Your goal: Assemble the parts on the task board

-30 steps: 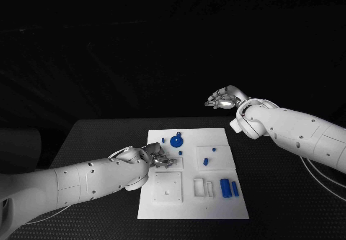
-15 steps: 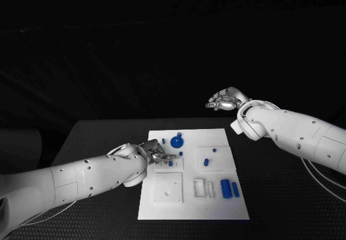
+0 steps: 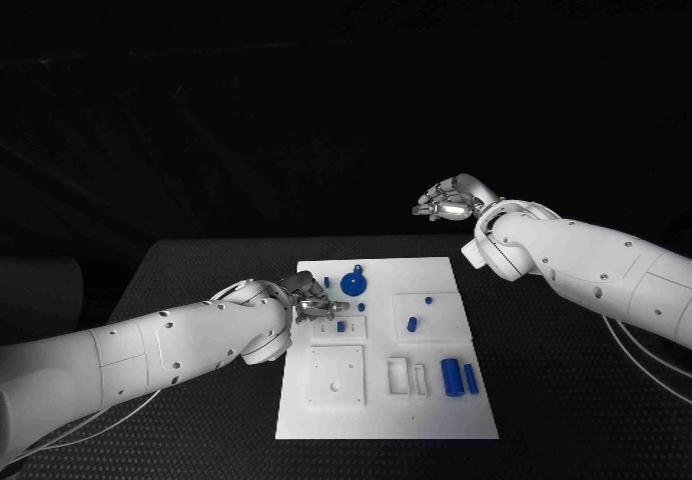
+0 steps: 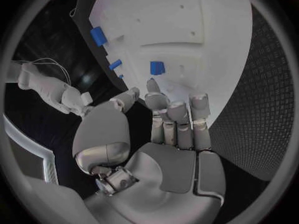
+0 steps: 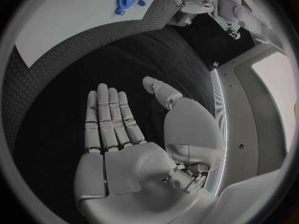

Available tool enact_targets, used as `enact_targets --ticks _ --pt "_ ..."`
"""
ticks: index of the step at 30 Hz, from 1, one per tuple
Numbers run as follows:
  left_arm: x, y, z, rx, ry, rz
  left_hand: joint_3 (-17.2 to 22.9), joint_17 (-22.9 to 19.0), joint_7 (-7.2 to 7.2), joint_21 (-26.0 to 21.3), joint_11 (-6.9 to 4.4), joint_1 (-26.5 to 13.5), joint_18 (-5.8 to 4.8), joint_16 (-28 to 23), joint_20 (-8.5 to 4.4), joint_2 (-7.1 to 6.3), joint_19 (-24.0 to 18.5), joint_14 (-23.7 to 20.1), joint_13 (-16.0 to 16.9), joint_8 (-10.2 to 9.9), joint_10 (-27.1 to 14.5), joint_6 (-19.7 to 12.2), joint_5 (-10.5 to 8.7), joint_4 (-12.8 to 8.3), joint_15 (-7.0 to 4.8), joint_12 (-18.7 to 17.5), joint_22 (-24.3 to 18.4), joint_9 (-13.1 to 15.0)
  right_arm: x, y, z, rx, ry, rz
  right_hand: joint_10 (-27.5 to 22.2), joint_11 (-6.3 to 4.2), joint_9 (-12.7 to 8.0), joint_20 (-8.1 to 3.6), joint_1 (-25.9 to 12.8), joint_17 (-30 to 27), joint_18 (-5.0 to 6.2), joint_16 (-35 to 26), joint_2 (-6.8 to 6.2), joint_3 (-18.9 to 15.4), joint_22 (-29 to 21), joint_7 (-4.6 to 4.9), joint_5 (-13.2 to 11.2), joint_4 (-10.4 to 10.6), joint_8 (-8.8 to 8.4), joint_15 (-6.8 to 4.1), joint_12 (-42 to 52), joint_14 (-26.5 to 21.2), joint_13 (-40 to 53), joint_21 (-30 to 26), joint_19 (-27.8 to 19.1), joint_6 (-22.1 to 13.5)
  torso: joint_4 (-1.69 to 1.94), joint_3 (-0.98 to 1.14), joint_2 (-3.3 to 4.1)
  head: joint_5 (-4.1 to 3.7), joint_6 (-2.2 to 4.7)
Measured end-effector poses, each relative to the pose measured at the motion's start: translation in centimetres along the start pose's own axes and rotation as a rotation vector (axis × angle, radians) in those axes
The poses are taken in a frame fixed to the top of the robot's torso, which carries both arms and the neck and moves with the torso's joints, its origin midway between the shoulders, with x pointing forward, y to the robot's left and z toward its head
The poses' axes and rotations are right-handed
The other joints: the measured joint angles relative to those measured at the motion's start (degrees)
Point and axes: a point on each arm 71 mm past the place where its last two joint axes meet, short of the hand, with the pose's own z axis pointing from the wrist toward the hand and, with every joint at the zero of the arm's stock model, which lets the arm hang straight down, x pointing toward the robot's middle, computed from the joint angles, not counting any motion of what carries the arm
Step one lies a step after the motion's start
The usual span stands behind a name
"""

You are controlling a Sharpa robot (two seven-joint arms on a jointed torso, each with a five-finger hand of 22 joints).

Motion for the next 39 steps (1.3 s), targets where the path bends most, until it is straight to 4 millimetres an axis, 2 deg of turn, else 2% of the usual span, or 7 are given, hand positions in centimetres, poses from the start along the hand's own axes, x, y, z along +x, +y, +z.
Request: enact_targets --ticks 1,2,4,7,11,14,39 --pt "0.03 0.02 -0.04 0.001 0.005 -0.001 -0.26 -0.24 0.22 -0.34 0.29 2.52 0.00 -0.46 0.20 1.58 -0.39 -0.27 -0.25 -0.70 -0.33 -0.79 1.00 -2.30 0.27 -0.52 0.00 -0.25 -0.03 -0.03 -0.01 0.000 0.000 0.000 0.00 0.00 0.00 0.00 0.00 0.00 0.00 0.00 0.00 0.00 0.00 0.00 0.00 0.00 0.00 0.00 0.00 0.00 0.00 0.00 0.00 0.00 -0.01 0.01 0.01 0.00 0.01" --pt "0.06 0.03 -0.08 0.001 0.009 -0.002 -0.44 -0.38 0.32 -0.38 0.37 3.55 0.00 -0.65 0.20 2.36 -0.38 -0.29 -0.35 -1.28 -0.42 -1.33 1.52 -3.53 0.27 -0.74 0.00 -0.55 -0.05 -0.05 -0.02 0.001 -0.001 0.000 0.00 0.00 0.00 0.00 0.00 0.00 0.00 0.00 0.00 0.00 0.00 0.00 0.00 0.00 0.00 0.00 0.00 0.00 0.00 0.00 0.00 0.00 -0.01 0.01 0.01 0.00 0.02" --pt "0.14 0.02 -0.16 0.004 0.019 -0.004 -0.72 -0.61 0.78 -0.75 0.80 6.19 0.00 -1.01 0.45 3.26 -0.70 -0.62 -0.40 -2.33 -0.85 -2.15 2.28 -6.48 0.60 -1.05 0.00 -1.07 -0.08 -0.10 -0.03 0.002 -0.001 0.000 0.00 0.00 0.00 0.00 0.00 0.00 0.00 0.00 0.00 0.00 0.00 0.00 0.00 0.00 0.00 0.00 0.00 0.00 -0.05 0.00 0.00 0.00 -0.01 0.02 0.02 0.00 0.03" --pt "0.17 0.14 -0.25 0.005 0.029 -0.005 -1.01 -0.77 0.96 -1.31 1.22 8.28 0.00 -1.44 0.51 4.50 -1.10 -1.01 -0.47 -3.36 -1.27 -2.39 2.39 -9.68 0.99 -1.43 0.00 -1.54 -0.08 -0.19 -0.07 0.003 -0.001 0.000 0.00 0.00 0.00 0.00 0.00 0.00 0.00 0.00 0.00 0.00 0.00 0.00 0.00 0.00 0.00 0.00 0.00 0.00 -0.06 0.00 0.00 0.00 -0.01 0.02 0.02 -0.04 0.03" --pt "0.13 0.38 -0.29 0.005 0.040 -0.009 -1.04 -1.01 1.38 -2.15 1.70 9.64 -0.01 -1.88 0.82 4.96 -1.81 -1.81 -0.64 -4.45 -1.76 -2.92 1.91 -12.06 1.40 -2.02 -0.01 -2.04 -0.04 -0.32 -0.11 0.006 -0.001 0.000 0.00 0.00 0.01 0.00 0.00 0.00 0.00 0.00 0.00 0.00 0.05 0.00 0.00 0.00 0.00 0.00 0.00 0.00 -0.06 0.00 0.00 0.00 -0.01 0.02 0.03 -0.05 0.03" --pt "0.18 0.36 -0.29 0.007 0.046 -0.012 -0.88 -1.09 1.47 -2.41 2.00 10.16 -0.01 -2.14 0.82 5.48 -1.81 -2.21 -0.72 -4.91 -2.06 -3.01 1.48 -12.83 1.60 -2.37 -0.01 -2.20 -0.04 -0.33 -0.12 0.006 -0.001 0.000 0.00 0.00 0.01 0.00 0.00 0.00 0.00 0.00 0.00 0.00 0.05 0.00 0.00 0.00 0.00 0.00 0.00 0.00 -0.12 0.00 0.00 0.00 -0.01 0.02 0.03 -0.05 -0.02" --pt "0.41 0.00 0.32 0.006 0.054 -0.015 -0.95 -1.08 1.48 -2.41 1.96 10.84 0.00 -2.14 0.81 6.62 -1.81 -2.25 -0.71 -4.96 -2.01 -2.57 0.80 -13.26 1.67 -2.37 0.03 -2.30 0.15 -0.14 -0.06 0.003 0.003 0.001 0.00 0.00 -0.04 0.00 0.01 0.00 0.00 0.00 -0.01 0.00 0.16 -0.01 0.22 0.00 0.00 -0.01 0.23 0.01 -0.30 -0.23 0.00 0.01 -0.02 0.04 0.05 0.03 -0.12"
